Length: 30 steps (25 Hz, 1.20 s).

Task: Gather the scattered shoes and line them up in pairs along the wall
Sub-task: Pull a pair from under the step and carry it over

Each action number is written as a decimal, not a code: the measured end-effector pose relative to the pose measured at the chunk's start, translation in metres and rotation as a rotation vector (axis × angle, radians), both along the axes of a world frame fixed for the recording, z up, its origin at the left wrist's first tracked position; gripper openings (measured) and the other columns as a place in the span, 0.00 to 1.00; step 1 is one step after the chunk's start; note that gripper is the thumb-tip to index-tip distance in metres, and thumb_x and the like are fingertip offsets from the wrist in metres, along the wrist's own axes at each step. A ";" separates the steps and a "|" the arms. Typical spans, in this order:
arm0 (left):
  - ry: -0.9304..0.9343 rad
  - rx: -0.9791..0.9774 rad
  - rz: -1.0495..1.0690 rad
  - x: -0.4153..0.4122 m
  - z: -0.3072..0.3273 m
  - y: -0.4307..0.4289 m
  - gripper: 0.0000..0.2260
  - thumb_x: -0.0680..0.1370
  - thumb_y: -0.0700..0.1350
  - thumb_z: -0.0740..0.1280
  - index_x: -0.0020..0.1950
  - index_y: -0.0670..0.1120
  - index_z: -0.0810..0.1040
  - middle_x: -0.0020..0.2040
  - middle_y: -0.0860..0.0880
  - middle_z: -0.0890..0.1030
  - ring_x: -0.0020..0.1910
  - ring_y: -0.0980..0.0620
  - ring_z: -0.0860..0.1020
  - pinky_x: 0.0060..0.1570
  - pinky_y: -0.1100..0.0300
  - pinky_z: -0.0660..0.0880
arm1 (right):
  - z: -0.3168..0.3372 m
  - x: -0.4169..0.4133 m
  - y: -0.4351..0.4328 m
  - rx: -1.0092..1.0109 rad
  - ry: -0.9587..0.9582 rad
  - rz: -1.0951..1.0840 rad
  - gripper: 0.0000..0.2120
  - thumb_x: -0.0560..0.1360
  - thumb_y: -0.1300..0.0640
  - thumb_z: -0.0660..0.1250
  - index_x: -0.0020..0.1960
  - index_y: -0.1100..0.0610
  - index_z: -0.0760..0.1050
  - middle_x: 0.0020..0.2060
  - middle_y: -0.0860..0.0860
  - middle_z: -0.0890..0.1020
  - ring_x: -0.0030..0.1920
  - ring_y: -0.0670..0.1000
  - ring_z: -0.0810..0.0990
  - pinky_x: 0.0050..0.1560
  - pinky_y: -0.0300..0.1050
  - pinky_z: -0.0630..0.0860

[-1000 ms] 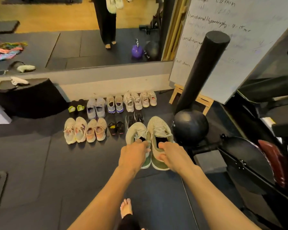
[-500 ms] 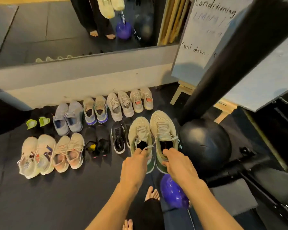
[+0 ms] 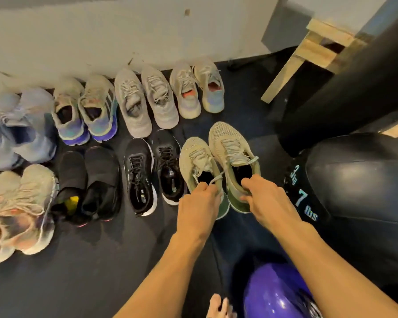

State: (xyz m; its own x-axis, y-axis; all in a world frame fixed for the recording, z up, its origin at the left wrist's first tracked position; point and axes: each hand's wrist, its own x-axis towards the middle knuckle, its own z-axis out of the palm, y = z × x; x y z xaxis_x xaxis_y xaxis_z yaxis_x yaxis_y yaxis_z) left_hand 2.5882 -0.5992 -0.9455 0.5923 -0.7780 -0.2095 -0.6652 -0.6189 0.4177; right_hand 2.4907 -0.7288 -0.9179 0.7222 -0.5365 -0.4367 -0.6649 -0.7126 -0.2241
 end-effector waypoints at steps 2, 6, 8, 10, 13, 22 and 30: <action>0.007 -0.024 -0.018 0.008 -0.038 -0.012 0.14 0.81 0.53 0.59 0.50 0.43 0.77 0.45 0.45 0.77 0.40 0.39 0.78 0.34 0.51 0.69 | -0.042 0.006 -0.010 -0.021 0.012 0.002 0.14 0.77 0.57 0.62 0.39 0.51 0.59 0.39 0.47 0.66 0.38 0.56 0.72 0.37 0.49 0.66; -0.091 0.014 -0.087 0.016 -0.080 -0.028 0.15 0.82 0.53 0.57 0.52 0.44 0.76 0.46 0.45 0.76 0.36 0.38 0.78 0.30 0.52 0.67 | -0.089 0.026 -0.028 -0.012 -0.006 -0.012 0.15 0.77 0.58 0.63 0.37 0.51 0.59 0.36 0.47 0.65 0.34 0.51 0.69 0.36 0.47 0.65; -0.098 0.058 -0.072 0.022 -0.091 -0.038 0.15 0.82 0.53 0.55 0.53 0.45 0.75 0.47 0.46 0.74 0.37 0.39 0.78 0.31 0.53 0.65 | -0.103 0.036 -0.038 0.001 -0.018 0.015 0.13 0.77 0.58 0.63 0.39 0.51 0.60 0.39 0.49 0.67 0.39 0.57 0.73 0.37 0.50 0.68; -0.056 0.086 -0.016 0.027 -0.094 -0.053 0.14 0.82 0.53 0.57 0.53 0.44 0.75 0.49 0.45 0.74 0.40 0.38 0.78 0.33 0.53 0.65 | -0.112 0.043 -0.047 0.016 0.015 0.034 0.09 0.76 0.60 0.62 0.41 0.52 0.62 0.43 0.51 0.70 0.43 0.59 0.74 0.40 0.51 0.70; 0.120 0.117 0.025 0.027 -0.091 -0.067 0.12 0.81 0.50 0.60 0.52 0.41 0.75 0.51 0.44 0.74 0.46 0.37 0.77 0.39 0.51 0.68 | -0.113 0.053 -0.053 -0.011 0.195 0.040 0.08 0.74 0.64 0.61 0.51 0.53 0.69 0.52 0.55 0.72 0.49 0.61 0.76 0.41 0.50 0.68; 0.242 -0.090 0.108 0.033 0.118 -0.056 0.15 0.77 0.48 0.62 0.63 0.51 0.74 0.60 0.48 0.76 0.56 0.44 0.76 0.48 0.53 0.70 | 0.109 0.067 -0.025 -0.035 -0.098 -0.119 0.08 0.77 0.56 0.63 0.57 0.52 0.73 0.55 0.54 0.75 0.52 0.61 0.77 0.41 0.51 0.66; 0.066 -0.394 -0.199 0.056 0.549 -0.090 0.16 0.79 0.46 0.63 0.66 0.46 0.75 0.61 0.45 0.77 0.59 0.45 0.75 0.60 0.51 0.71 | 0.551 0.015 -0.031 -0.202 -0.472 -0.293 0.06 0.77 0.52 0.62 0.54 0.49 0.72 0.53 0.49 0.77 0.52 0.57 0.77 0.49 0.53 0.74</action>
State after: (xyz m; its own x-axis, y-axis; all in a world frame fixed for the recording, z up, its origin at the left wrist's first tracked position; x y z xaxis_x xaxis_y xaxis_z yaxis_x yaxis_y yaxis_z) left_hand 2.6438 -0.6890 -0.3963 0.4180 -0.9036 0.0936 -0.7192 -0.2662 0.6419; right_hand 2.5052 -0.7596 -0.3673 0.6229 -0.7818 0.0277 -0.7015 -0.5739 -0.4226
